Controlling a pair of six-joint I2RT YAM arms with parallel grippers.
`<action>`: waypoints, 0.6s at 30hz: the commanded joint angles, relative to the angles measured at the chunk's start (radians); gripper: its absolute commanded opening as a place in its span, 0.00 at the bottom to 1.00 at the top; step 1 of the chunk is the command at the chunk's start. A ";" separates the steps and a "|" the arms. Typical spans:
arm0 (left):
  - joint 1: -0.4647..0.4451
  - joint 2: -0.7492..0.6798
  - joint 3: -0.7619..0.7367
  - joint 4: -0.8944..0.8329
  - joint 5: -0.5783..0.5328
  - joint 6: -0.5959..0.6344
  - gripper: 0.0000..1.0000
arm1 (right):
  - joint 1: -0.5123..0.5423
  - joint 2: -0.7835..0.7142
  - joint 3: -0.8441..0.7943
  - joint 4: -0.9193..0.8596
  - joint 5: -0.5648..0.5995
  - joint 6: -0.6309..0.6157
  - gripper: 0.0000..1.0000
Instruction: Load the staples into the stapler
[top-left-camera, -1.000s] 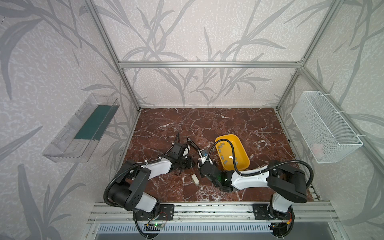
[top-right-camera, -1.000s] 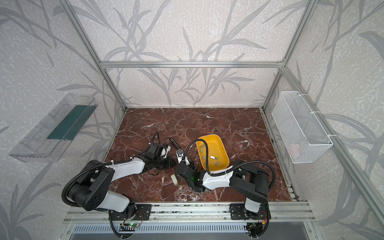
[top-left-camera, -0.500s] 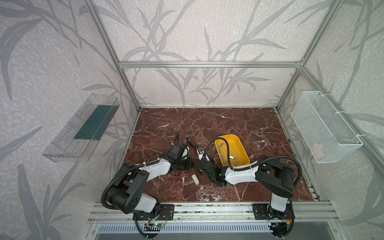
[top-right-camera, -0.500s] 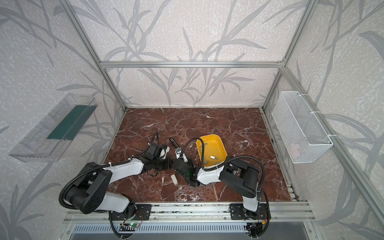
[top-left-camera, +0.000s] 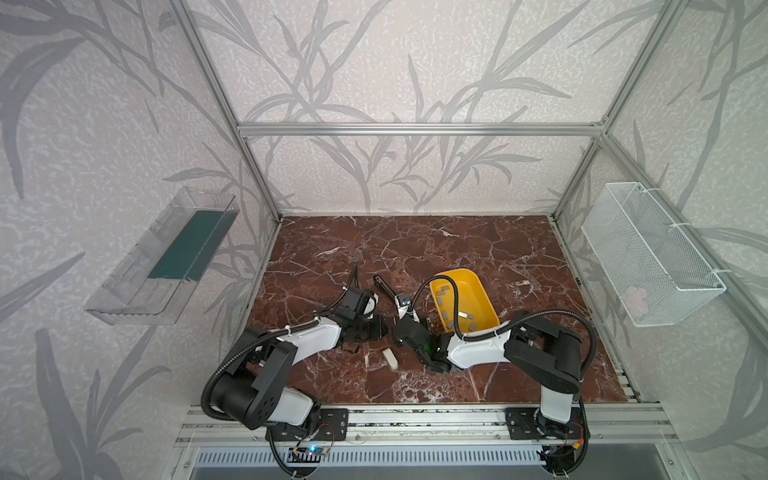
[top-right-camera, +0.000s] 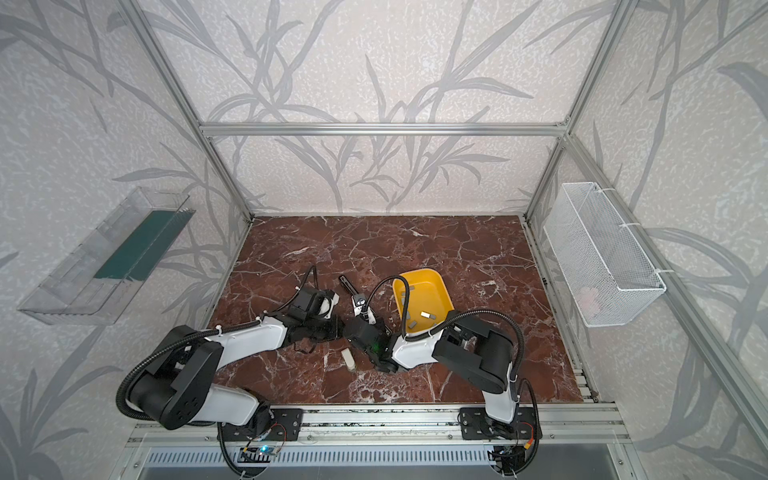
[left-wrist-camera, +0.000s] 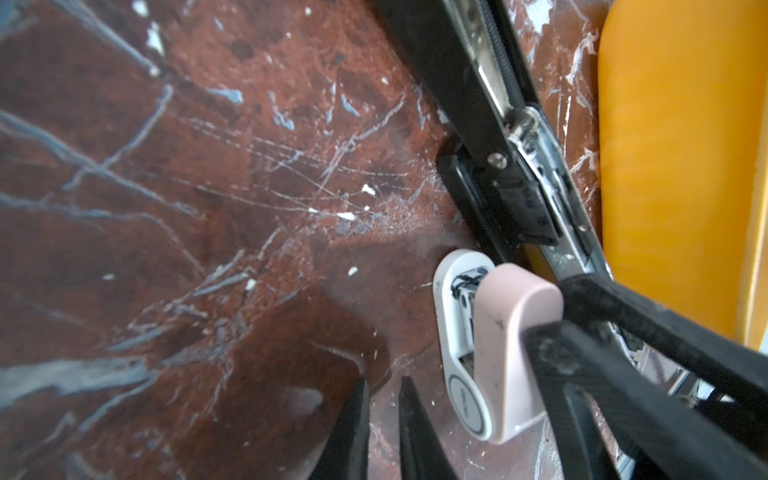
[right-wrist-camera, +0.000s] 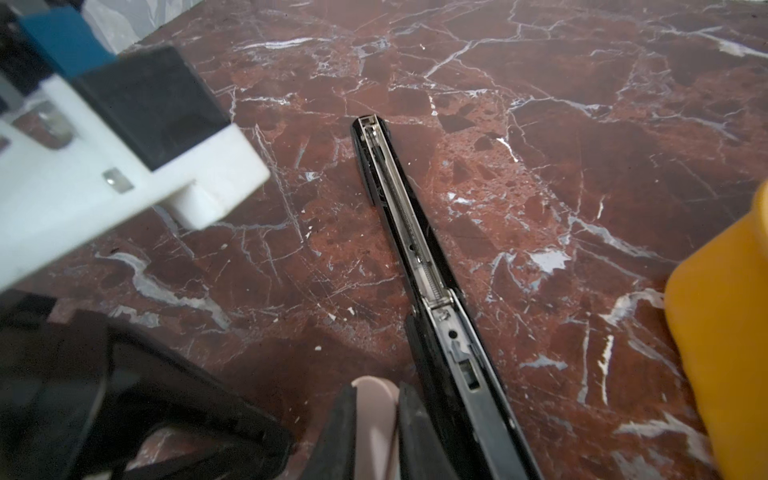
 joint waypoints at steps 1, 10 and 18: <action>0.005 -0.015 -0.022 -0.048 -0.006 0.013 0.18 | -0.010 0.076 -0.020 -0.124 -0.031 0.037 0.17; 0.006 -0.022 -0.021 -0.038 0.004 0.017 0.18 | -0.012 0.076 -0.081 -0.107 -0.009 0.098 0.15; 0.004 -0.059 -0.015 -0.016 0.032 0.040 0.18 | -0.012 0.049 -0.158 -0.016 -0.018 0.105 0.16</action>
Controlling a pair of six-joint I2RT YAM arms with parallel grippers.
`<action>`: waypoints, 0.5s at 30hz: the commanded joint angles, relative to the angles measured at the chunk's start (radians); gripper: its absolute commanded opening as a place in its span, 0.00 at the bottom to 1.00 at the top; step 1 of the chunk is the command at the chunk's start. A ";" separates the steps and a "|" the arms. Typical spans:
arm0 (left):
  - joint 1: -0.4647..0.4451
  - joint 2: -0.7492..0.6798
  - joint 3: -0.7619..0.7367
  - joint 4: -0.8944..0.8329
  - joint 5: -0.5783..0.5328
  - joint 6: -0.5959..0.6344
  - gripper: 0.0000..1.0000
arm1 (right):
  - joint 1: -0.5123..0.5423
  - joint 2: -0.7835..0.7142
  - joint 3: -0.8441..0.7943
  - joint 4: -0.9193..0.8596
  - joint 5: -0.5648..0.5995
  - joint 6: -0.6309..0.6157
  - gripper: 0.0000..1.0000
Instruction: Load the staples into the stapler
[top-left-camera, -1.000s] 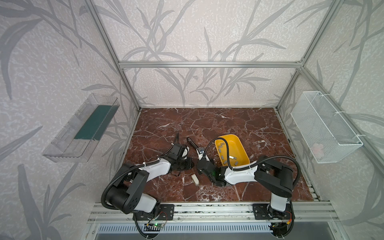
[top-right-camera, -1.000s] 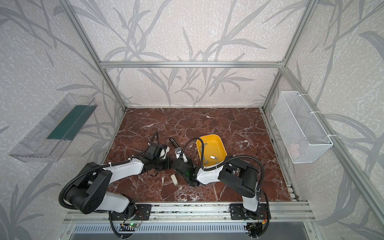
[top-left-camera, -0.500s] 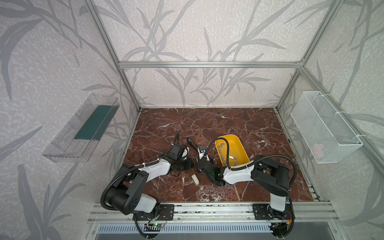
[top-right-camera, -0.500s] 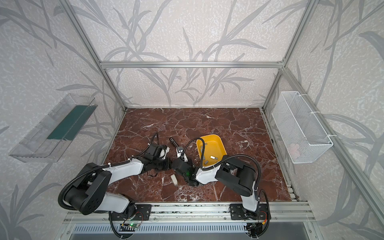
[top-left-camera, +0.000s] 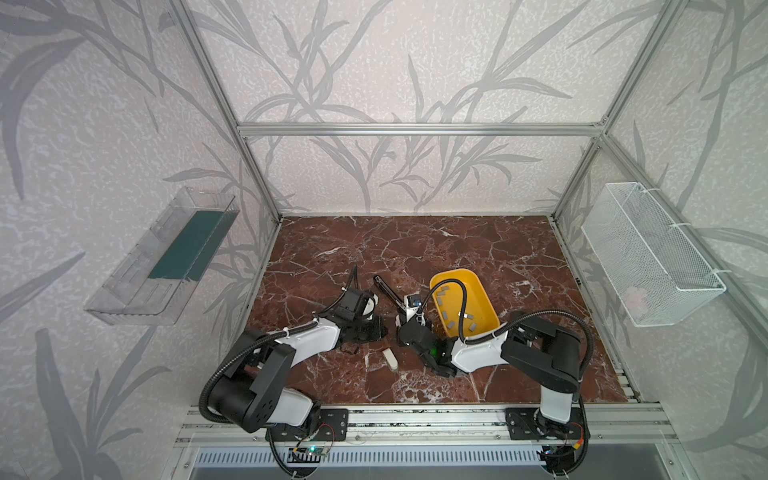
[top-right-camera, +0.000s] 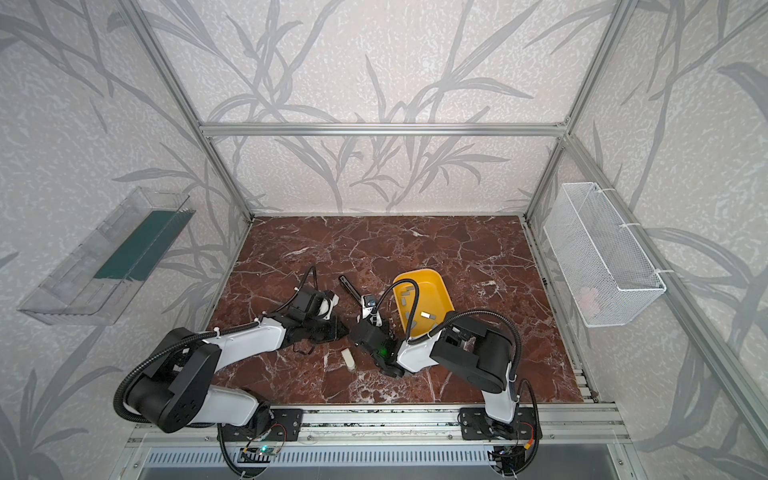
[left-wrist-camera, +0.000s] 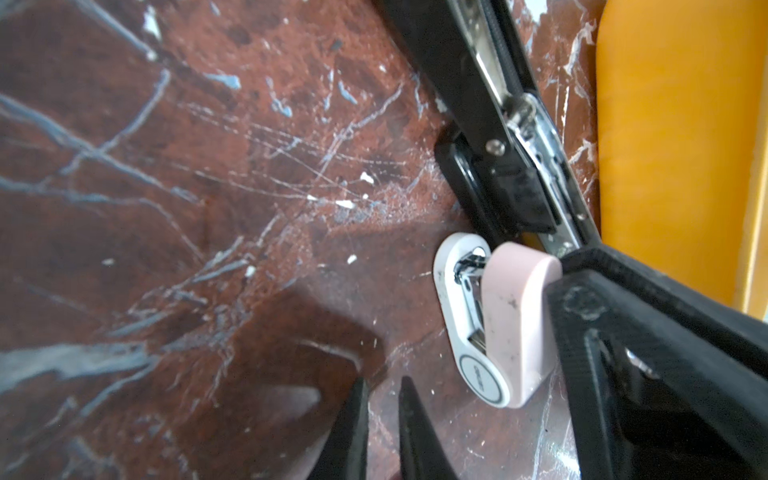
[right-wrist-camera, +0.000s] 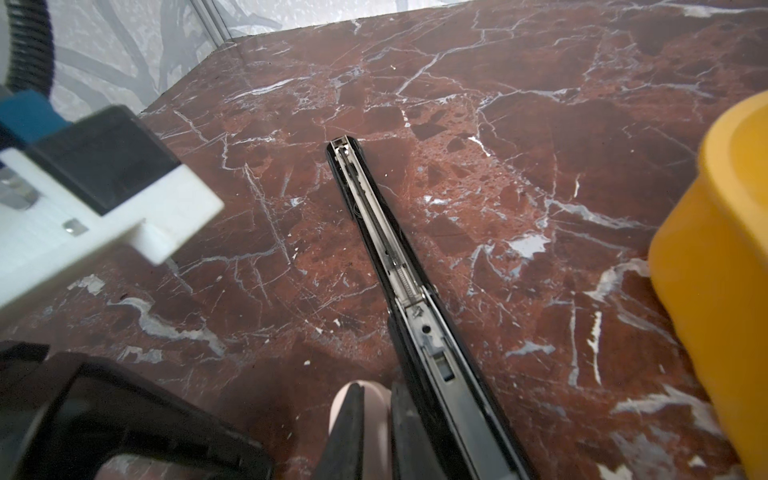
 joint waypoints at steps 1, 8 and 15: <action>0.006 -0.046 -0.006 -0.002 0.021 0.033 0.18 | -0.007 0.053 -0.061 -0.158 -0.051 0.002 0.17; 0.004 -0.075 0.006 0.064 0.030 0.071 0.19 | -0.006 0.071 -0.044 -0.184 -0.056 0.008 0.17; -0.014 -0.036 0.032 0.173 0.063 0.052 0.19 | -0.005 0.097 -0.044 -0.216 -0.045 0.048 0.16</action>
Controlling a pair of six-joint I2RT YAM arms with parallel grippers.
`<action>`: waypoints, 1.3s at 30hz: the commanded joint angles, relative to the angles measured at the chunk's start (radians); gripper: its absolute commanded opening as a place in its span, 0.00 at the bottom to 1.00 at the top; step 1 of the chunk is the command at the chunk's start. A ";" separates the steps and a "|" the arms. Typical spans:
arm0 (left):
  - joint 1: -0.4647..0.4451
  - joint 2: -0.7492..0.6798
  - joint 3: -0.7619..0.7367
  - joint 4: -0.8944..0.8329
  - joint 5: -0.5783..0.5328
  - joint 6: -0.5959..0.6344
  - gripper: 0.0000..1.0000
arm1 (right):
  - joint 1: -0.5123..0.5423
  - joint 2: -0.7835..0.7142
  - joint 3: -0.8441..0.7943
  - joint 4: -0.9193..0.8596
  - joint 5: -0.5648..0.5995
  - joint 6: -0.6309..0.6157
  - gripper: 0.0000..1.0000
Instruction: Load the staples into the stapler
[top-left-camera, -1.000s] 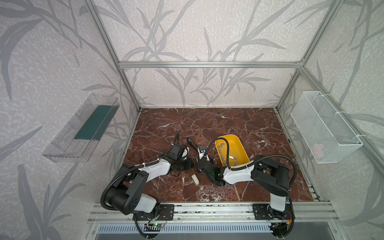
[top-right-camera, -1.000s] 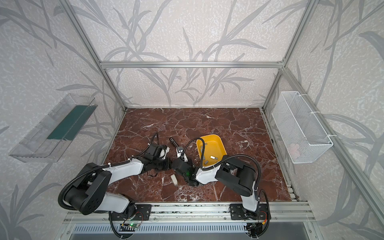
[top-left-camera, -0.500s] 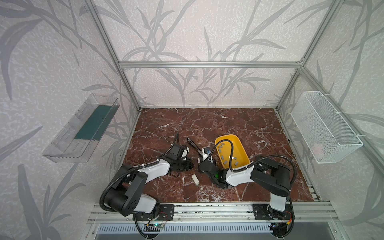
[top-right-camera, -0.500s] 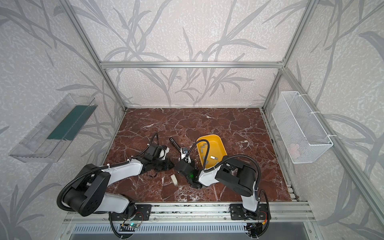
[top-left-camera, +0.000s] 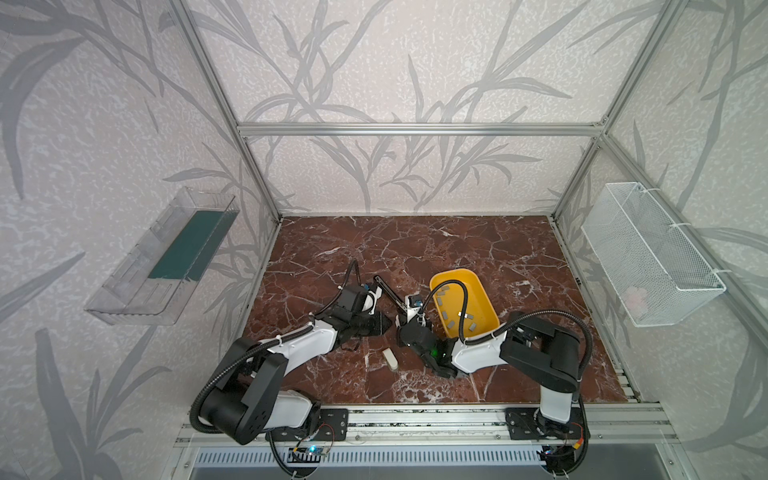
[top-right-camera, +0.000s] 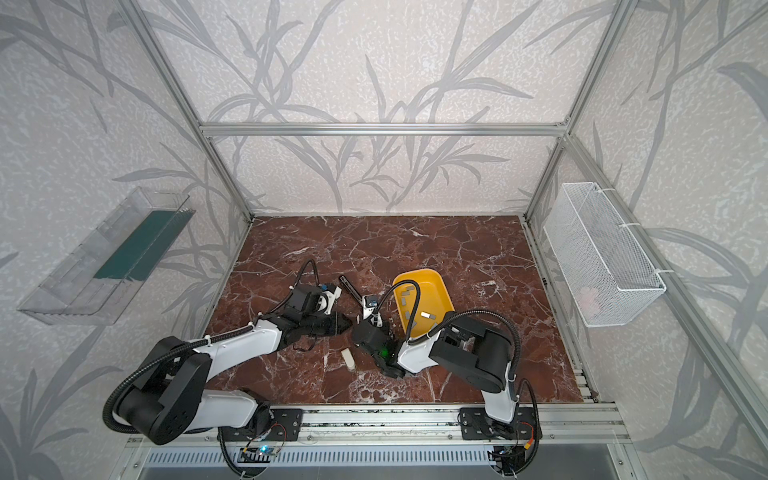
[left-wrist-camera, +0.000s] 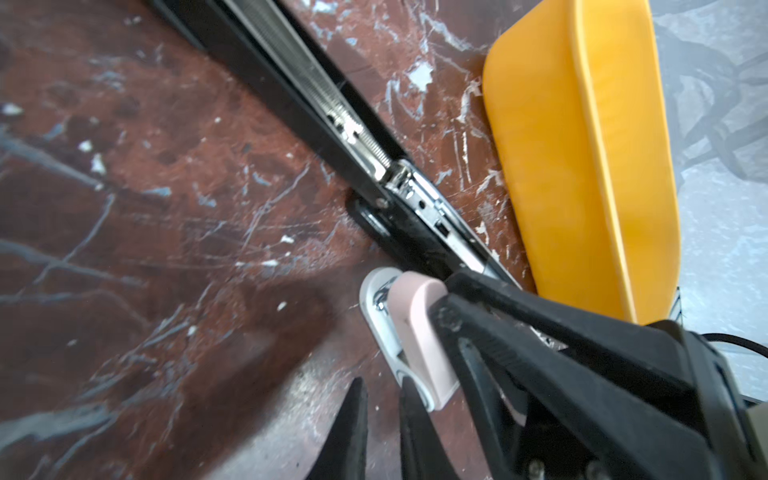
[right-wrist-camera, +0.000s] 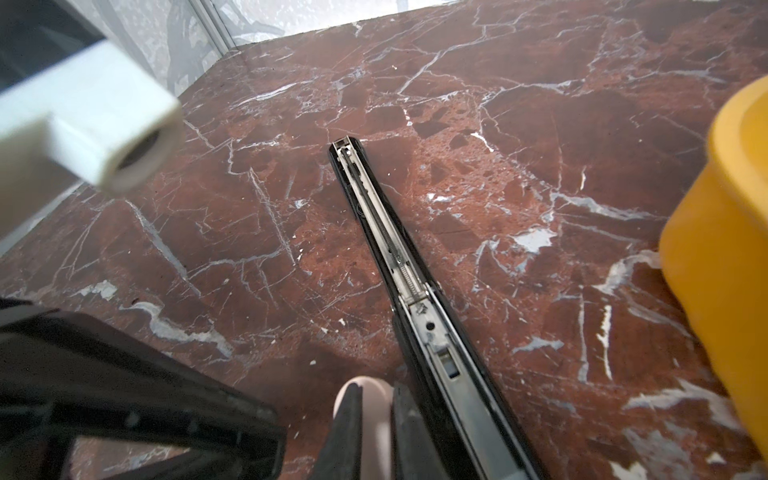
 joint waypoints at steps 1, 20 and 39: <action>-0.015 0.008 0.039 0.065 -0.002 -0.003 0.19 | -0.004 0.090 -0.042 -0.237 -0.036 0.016 0.16; 0.003 -0.142 0.054 -0.006 -0.339 -0.076 0.28 | -0.006 -0.105 0.078 -0.401 -0.039 -0.123 0.28; 0.022 -0.014 0.152 0.045 -0.338 -0.194 0.59 | -0.023 -0.226 -0.003 -0.581 -0.088 -0.190 0.49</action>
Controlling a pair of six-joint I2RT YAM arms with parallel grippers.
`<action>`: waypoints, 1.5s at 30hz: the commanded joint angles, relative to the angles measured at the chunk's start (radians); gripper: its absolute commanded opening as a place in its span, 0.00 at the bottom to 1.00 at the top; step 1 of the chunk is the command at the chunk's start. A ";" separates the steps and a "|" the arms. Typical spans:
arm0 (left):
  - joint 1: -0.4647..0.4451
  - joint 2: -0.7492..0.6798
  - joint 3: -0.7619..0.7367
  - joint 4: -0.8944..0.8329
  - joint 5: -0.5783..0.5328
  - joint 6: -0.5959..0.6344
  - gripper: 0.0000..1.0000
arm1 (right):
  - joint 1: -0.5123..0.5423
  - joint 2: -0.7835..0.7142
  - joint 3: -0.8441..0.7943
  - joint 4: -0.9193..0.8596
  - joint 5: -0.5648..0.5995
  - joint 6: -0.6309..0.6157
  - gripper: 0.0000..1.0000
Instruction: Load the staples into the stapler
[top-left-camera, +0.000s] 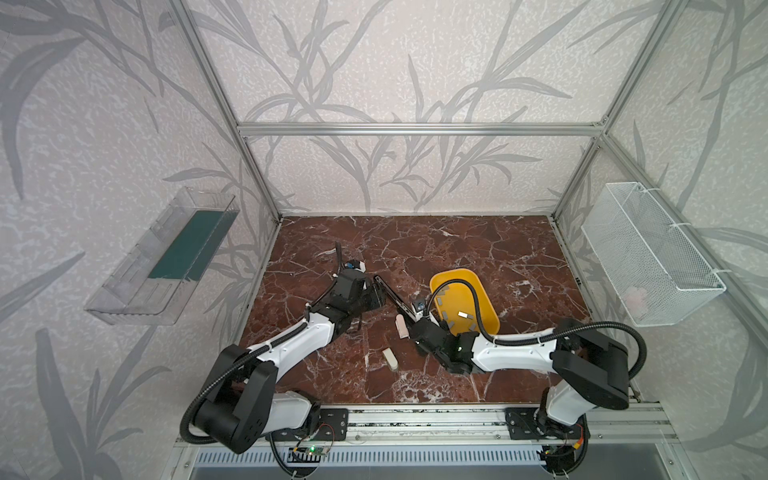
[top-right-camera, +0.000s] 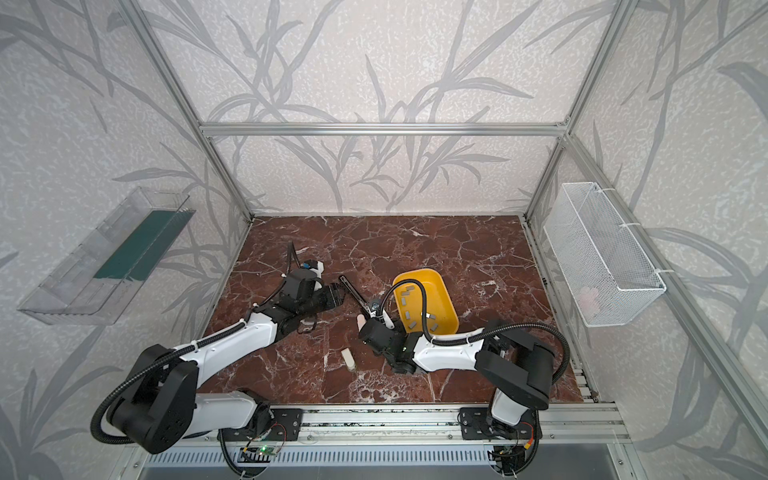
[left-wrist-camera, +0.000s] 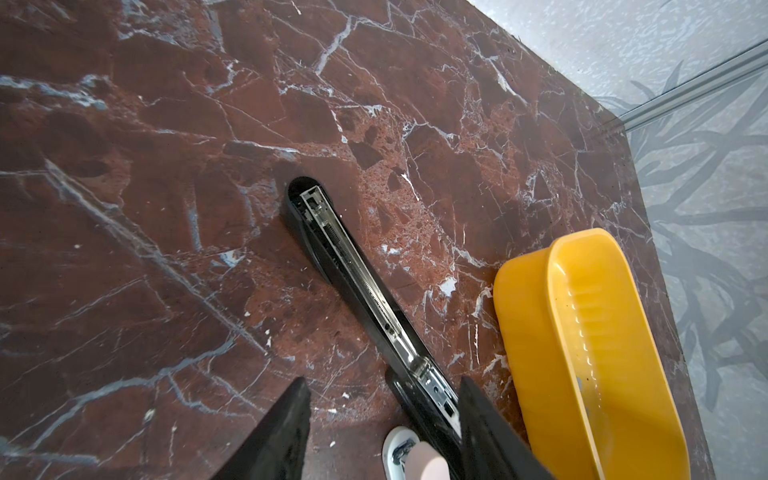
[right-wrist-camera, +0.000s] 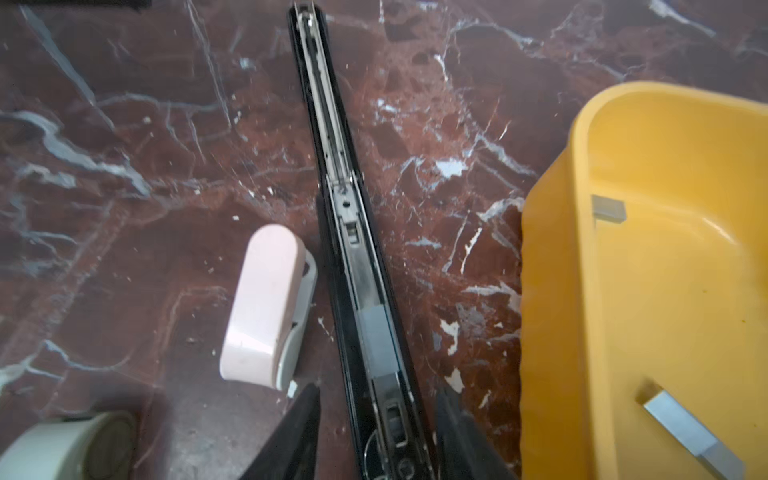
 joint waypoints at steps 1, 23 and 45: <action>0.003 0.035 0.041 0.020 0.020 -0.017 0.59 | -0.010 0.036 0.013 -0.044 -0.025 -0.014 0.51; 0.003 0.339 0.123 0.193 0.154 -0.115 0.60 | -0.011 0.108 0.011 0.040 -0.063 0.005 0.15; 0.093 0.627 0.262 0.454 0.368 -0.250 0.62 | -0.003 0.065 -0.110 0.199 -0.163 0.008 0.06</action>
